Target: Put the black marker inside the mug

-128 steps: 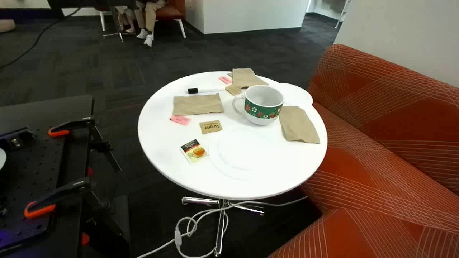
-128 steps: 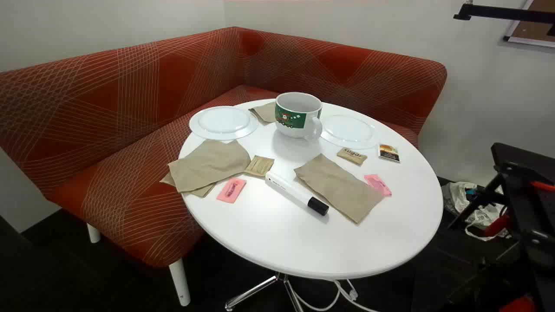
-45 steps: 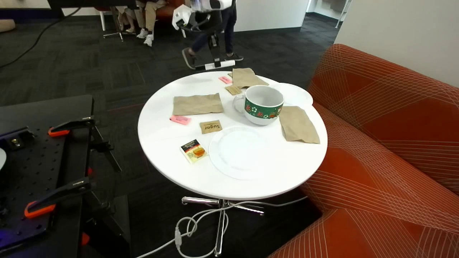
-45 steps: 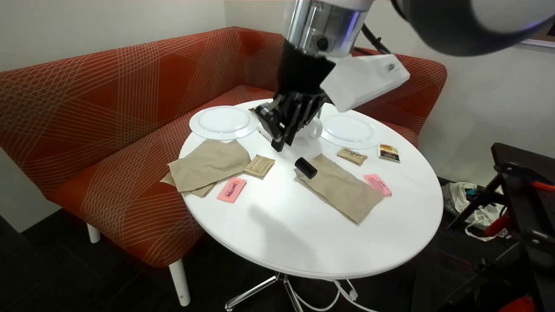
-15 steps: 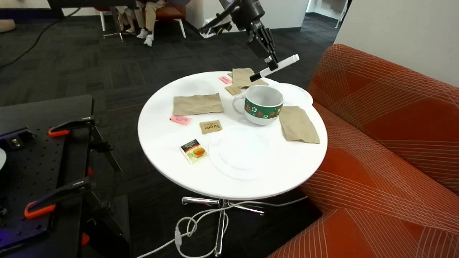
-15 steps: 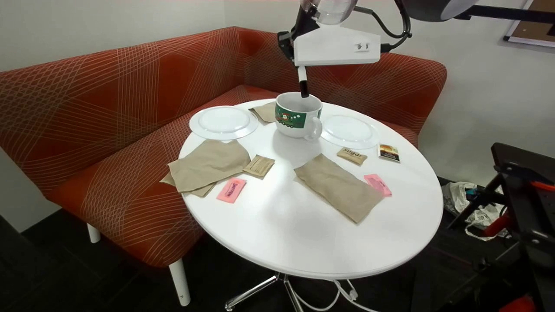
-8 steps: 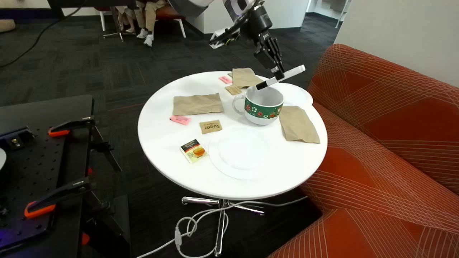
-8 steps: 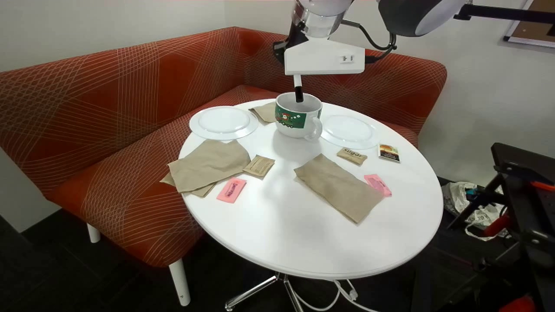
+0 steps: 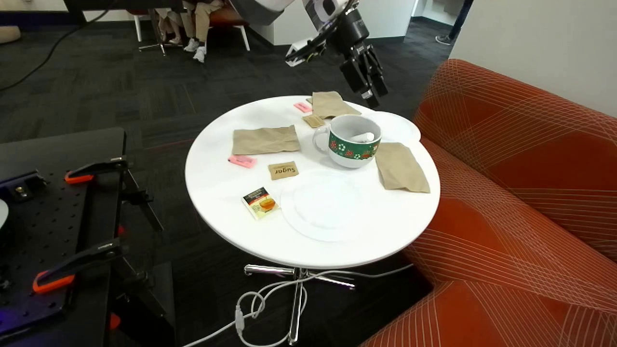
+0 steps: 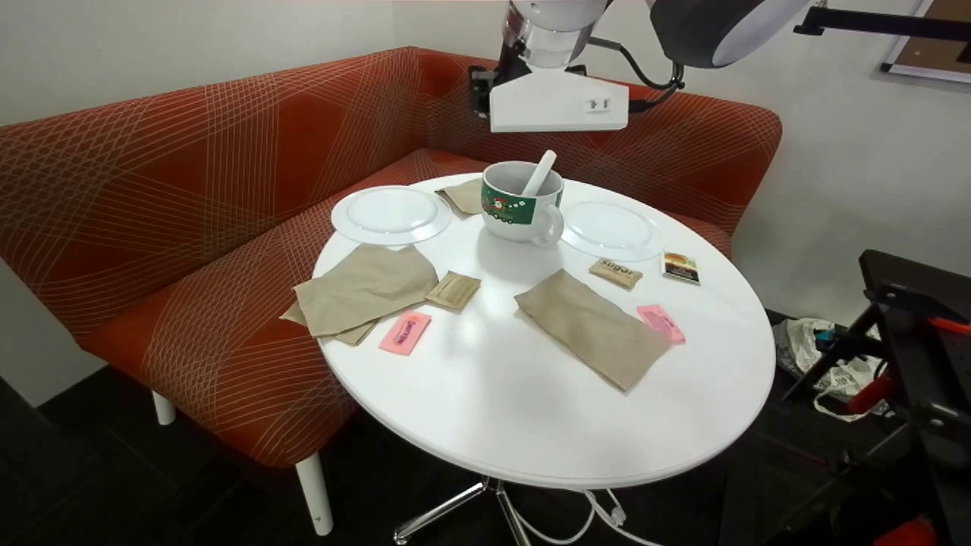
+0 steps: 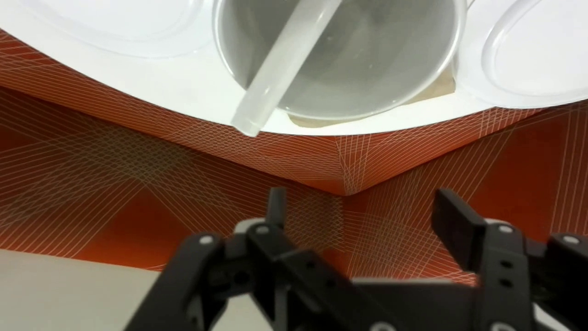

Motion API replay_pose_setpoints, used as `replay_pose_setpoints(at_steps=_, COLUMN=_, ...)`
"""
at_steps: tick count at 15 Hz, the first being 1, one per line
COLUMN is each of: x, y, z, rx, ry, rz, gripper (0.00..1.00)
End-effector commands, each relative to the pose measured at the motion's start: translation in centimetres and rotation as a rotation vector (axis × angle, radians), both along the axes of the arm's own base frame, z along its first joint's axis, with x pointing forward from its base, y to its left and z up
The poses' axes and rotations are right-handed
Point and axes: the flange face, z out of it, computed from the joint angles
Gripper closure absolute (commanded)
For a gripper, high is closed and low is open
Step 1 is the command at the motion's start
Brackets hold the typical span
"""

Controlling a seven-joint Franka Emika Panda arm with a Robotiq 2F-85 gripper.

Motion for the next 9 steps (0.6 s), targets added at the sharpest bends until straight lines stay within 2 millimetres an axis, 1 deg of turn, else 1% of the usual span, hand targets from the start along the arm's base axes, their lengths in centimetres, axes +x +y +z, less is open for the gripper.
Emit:
replay_pose_setpoints(at_steps=1, x=0.62, y=-0.09, z=0.49, rx=-0.010, ry=-0.013, rz=-0.020, gripper=0.00)
replay_pose_setpoints(at_steps=4, x=0.55, y=0.00, z=0.62, rx=-0.005, ry=-0.004, rz=-0.009, gripper=0.00)
replay_pose_setpoints(at_steps=5, x=0.18, y=-0.05, z=0.24, rx=0.001, ry=-0.004, rz=-0.001, gripper=0.00)
replay_pose_setpoints(at_steps=9, x=0.17, y=0.01, z=0.24, rx=0.002, ry=-0.004, rz=-0.001, gripper=0.00)
